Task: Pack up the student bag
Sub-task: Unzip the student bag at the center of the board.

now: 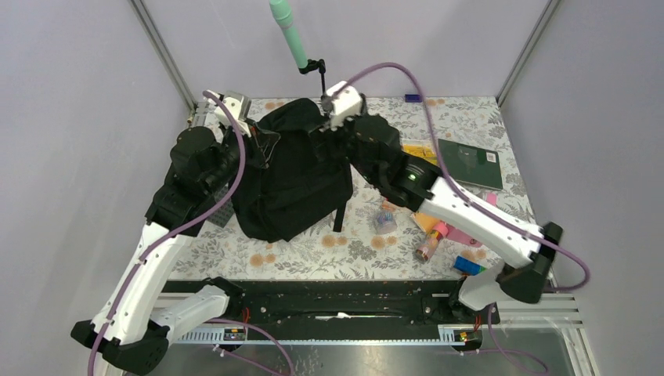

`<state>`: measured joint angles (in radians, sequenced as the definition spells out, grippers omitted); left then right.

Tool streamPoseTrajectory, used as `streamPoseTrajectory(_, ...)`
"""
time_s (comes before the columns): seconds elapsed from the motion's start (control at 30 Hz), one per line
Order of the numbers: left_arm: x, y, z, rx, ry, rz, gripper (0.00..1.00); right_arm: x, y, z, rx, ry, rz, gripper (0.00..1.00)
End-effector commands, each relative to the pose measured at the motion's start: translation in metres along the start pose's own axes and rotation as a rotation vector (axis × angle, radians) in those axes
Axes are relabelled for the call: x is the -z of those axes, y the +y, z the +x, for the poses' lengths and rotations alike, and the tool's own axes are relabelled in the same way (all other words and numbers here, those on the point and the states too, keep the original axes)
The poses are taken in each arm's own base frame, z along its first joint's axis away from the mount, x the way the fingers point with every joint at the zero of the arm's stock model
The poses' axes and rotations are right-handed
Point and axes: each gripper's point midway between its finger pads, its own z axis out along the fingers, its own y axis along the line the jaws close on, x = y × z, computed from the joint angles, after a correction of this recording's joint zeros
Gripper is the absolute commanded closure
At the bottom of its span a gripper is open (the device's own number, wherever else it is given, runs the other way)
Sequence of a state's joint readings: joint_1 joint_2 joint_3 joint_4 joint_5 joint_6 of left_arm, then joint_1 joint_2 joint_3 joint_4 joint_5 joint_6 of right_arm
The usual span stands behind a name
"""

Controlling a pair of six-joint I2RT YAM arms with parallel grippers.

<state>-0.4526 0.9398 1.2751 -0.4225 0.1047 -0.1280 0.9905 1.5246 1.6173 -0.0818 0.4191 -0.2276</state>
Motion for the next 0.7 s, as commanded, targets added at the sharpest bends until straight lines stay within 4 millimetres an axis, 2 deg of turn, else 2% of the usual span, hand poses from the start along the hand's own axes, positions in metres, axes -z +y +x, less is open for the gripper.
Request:
streamPoseTrajectory(0.0,0.006,0.009,-0.031,0.143,-0.072,-0.099,1.0,0.065,-0.024,-0.029,-0.5,-0.109,0.023,0.11)
streamPoseTrajectory(0.1,0.002,0.011,-0.027,0.172,-0.063,-0.115,1.0,0.084,-0.001,-0.026,-0.753,-0.145,-0.109,0.12)
streamPoseTrajectory(0.23,-0.004,0.001,-0.025,0.184,-0.027,-0.062,1.0,0.089,0.031,-0.022,-0.996,-0.138,-0.264,0.15)
streamPoseTrajectory(0.27,-0.004,-0.001,-0.026,0.185,-0.02,-0.053,1.0,0.089,0.039,-0.026,-1.033,-0.155,-0.301,0.15)
streamPoseTrajectory(0.43,-0.004,-0.004,-0.023,0.19,0.019,-0.045,1.0,0.081,0.067,-0.033,-1.094,-0.16,-0.392,0.15)
streamPoseTrajectory(0.67,-0.003,-0.004,-0.019,0.23,0.043,-0.058,1.0,0.055,0.098,-0.035,-1.045,-0.142,-0.472,0.27)
